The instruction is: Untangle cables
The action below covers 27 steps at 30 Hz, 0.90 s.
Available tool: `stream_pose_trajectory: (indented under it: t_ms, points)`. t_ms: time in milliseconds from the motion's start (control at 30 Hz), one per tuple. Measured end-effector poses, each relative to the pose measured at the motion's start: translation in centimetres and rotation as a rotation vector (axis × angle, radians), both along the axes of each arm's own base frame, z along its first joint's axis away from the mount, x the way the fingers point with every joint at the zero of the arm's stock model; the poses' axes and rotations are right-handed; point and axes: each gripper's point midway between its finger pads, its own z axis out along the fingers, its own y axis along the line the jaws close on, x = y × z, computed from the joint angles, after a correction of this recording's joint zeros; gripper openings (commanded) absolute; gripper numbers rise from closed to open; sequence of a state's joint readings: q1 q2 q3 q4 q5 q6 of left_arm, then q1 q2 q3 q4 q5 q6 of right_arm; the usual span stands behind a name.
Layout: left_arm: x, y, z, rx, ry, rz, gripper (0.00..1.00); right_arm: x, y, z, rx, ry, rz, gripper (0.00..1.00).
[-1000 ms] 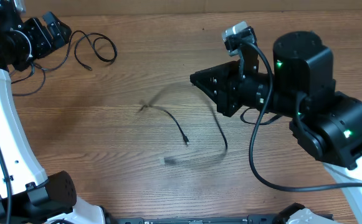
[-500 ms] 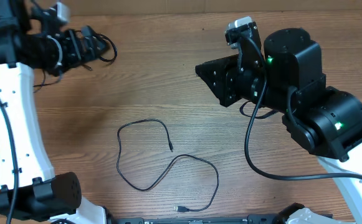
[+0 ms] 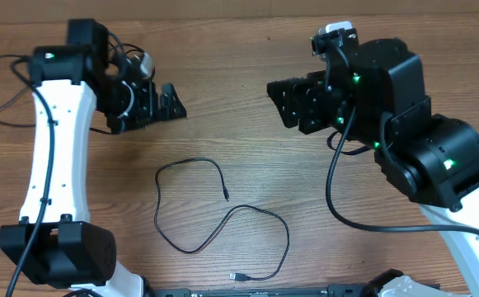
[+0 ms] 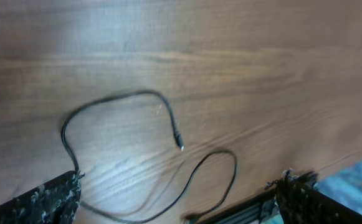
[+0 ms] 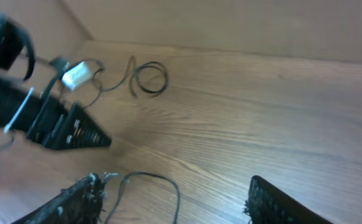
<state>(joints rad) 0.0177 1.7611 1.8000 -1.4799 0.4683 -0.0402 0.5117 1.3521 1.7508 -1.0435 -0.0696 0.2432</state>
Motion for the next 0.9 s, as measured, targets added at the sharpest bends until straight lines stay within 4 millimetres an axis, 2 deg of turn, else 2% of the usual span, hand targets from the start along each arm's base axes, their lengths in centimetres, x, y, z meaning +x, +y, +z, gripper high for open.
stream_pose_trajectory:
  t_ms: [200, 333, 400, 500, 600, 667, 733, 800, 867, 900]
  points:
    - [-0.6, -1.3, -0.5, 0.069, 0.002, -0.061, 1.00, 0.8, -3.6, 0.0, 0.013, 0.027, -0.126, 0.82]
    - [-1.6, -1.9, 0.2, 0.124, -0.027, -0.097, 1.00, -0.2, -5.8, 0.6, 0.023, 0.030, -0.184, 0.82]
    - [-2.4, -2.4, 1.6, 0.143, -0.078, -0.120, 0.99, -1.3, -6.4, 1.1, 0.030, 0.027, -0.195, 0.83]
    - [-4.3, -3.4, 5.0, 0.159, -0.222, -0.156, 1.00, -3.2, -7.1, 2.1, 0.045, 0.007, -0.197, 0.86]
    - [-7.7, -4.5, 8.5, 0.163, -0.408, -0.208, 1.00, -4.9, -7.9, 2.8, 0.056, -0.009, -0.198, 0.89]
    - [-10.3, -5.3, 9.2, 0.155, -0.494, -0.257, 1.00, -5.6, -8.1, 3.1, 0.059, -0.016, -0.198, 0.90]
    - [-11.9, -6.2, 8.4, 0.139, -0.546, -0.305, 1.00, -6.0, -8.3, 3.2, 0.060, -0.017, -0.198, 0.90]
    - [-12.8, -7.1, 6.5, 0.134, -0.543, -0.352, 1.00, -6.1, -8.3, 3.0, 0.055, -0.009, -0.198, 0.90]
    - [-13.2, -7.7, 3.6, 0.147, -0.494, -0.389, 1.00, -6.0, -8.3, 2.8, 0.051, 0.000, -0.199, 0.95]
    - [-13.4, -7.9, 0.5, 0.168, -0.422, -0.414, 1.00, -5.9, -8.2, 2.6, 0.047, 0.007, -0.199, 0.95]
